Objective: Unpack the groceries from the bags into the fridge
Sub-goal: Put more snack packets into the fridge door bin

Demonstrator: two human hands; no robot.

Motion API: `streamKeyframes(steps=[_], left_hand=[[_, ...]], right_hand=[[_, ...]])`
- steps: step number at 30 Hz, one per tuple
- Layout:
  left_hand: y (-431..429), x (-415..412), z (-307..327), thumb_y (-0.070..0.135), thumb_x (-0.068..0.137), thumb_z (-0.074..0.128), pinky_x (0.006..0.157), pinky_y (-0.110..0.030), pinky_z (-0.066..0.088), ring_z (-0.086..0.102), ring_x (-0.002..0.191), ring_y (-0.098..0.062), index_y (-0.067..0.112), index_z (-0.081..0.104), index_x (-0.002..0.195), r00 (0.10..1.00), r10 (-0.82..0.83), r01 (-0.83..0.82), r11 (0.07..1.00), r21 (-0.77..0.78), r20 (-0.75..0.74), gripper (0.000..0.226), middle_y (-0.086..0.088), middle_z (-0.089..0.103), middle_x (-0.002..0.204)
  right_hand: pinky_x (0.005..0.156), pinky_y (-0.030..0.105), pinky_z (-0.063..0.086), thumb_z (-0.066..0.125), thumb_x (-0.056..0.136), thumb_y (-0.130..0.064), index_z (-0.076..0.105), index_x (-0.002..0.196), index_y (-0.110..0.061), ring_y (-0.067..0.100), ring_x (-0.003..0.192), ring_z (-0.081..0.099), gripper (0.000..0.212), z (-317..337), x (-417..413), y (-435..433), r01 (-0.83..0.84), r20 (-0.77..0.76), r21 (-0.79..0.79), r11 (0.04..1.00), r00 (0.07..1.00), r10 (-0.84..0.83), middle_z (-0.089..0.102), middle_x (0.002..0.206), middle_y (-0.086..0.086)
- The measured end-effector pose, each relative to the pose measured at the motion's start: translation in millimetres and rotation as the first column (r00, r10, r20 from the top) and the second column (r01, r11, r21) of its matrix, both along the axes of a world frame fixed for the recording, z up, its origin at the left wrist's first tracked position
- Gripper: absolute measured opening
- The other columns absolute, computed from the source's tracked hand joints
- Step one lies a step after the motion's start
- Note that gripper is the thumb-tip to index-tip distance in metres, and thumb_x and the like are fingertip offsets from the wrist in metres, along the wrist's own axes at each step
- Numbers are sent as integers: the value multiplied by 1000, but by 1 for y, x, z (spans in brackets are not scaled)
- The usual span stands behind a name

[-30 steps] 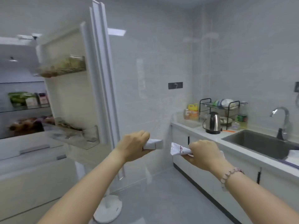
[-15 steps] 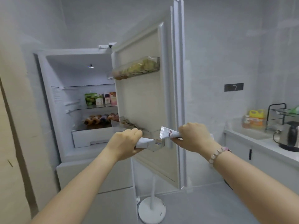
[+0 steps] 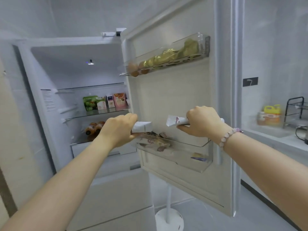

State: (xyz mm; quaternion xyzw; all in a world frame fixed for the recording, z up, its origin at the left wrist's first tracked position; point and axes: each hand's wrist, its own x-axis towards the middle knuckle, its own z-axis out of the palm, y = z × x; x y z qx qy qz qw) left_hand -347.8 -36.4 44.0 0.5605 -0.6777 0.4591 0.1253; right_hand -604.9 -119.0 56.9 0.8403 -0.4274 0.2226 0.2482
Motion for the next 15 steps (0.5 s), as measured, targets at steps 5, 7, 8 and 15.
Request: streamKeyframes(steps=[5,7,8,15], left_hand=[[-42,10,-1,51,85,58,55,-32,39,58,76,-27,11,51,97,985,17,-9,999,44,-171,43,-4,58,89],[-59,9,0,52,86,55,60,-33,42,58,80,-26,13,50,101,971,-21,32,999,42,-237,42,-3,58,94],[-67,9,1,52,87,54,61,-33,42,58,79,-25,13,50,101,964,-50,61,998,34,-263,42,-2,57,94],[-128,18,15,50,82,62,64,-31,42,54,77,-19,16,54,90,859,19,179,925,335,-512,37,0,56,86]], right_hand=[[48,25,28,44,88,-60,38,57,-14,19,53,42,56,6,25,-20,56,86,132,990,994,-67,41,60,-1],[48,25,28,42,88,-60,40,60,-15,21,63,47,54,8,40,-29,50,136,250,967,987,-86,42,64,-2],[49,25,28,42,88,-60,41,62,-16,22,66,48,52,9,48,-35,39,154,288,957,984,-86,43,65,-2],[52,24,33,39,91,-57,45,67,-15,21,68,48,49,26,76,-75,69,194,350,934,970,-144,45,67,-3]])
